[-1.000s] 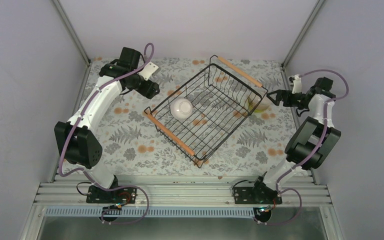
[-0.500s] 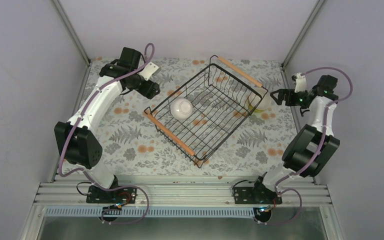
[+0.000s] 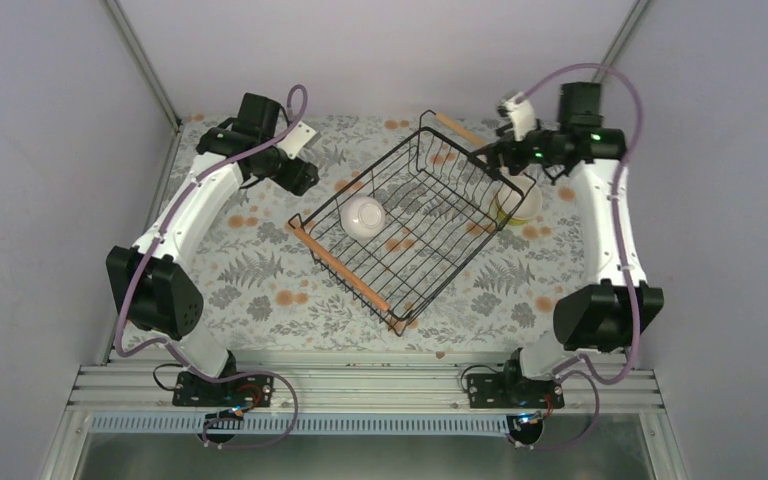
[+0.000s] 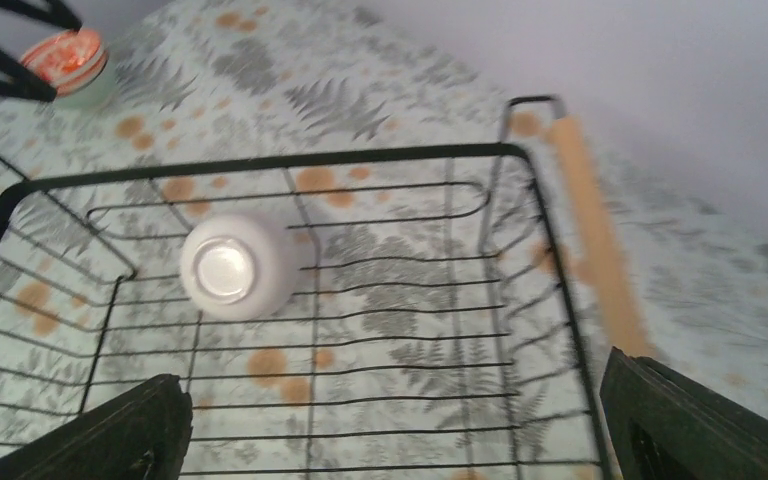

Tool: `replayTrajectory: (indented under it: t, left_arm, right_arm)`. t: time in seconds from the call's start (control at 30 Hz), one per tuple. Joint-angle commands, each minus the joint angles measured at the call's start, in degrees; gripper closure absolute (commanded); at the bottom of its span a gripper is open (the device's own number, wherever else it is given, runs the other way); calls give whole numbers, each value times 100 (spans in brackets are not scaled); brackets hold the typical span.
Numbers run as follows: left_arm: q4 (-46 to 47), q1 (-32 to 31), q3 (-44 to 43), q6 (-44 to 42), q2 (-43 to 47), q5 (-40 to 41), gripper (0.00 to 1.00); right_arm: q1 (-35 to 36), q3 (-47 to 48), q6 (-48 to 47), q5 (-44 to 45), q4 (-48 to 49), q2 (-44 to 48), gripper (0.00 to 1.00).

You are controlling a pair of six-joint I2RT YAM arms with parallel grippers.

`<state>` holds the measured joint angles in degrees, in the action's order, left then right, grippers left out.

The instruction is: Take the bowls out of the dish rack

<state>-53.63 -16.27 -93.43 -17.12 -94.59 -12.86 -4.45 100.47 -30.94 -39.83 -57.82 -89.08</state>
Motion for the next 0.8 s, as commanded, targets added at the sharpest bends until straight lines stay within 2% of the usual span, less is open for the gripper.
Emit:
replayTrajectory:
  t: [0.0,0.17,0.4,0.6,0.77]
  left_arm:
    - [136,-18,-30,72,262,107,21]
    - [152,-21,98,74,267,66,21]
    - [-13,-29,19,-58,166,29,21]
    - [-36,-25,69,-98,217,91,21]
    - [17,-23,176,-82,231,90,21]
  right_arm:
    - [916,115,200,657,-334,-518,0]
    - [1905,36,414,1198,57,-1248,0]
    - [2839,20,543,1720,607,-1974,0]
    - [3294,-292,600,2089,1315,-2219,0]
    - [3571,-240,607,2332,1375,-2504,0]
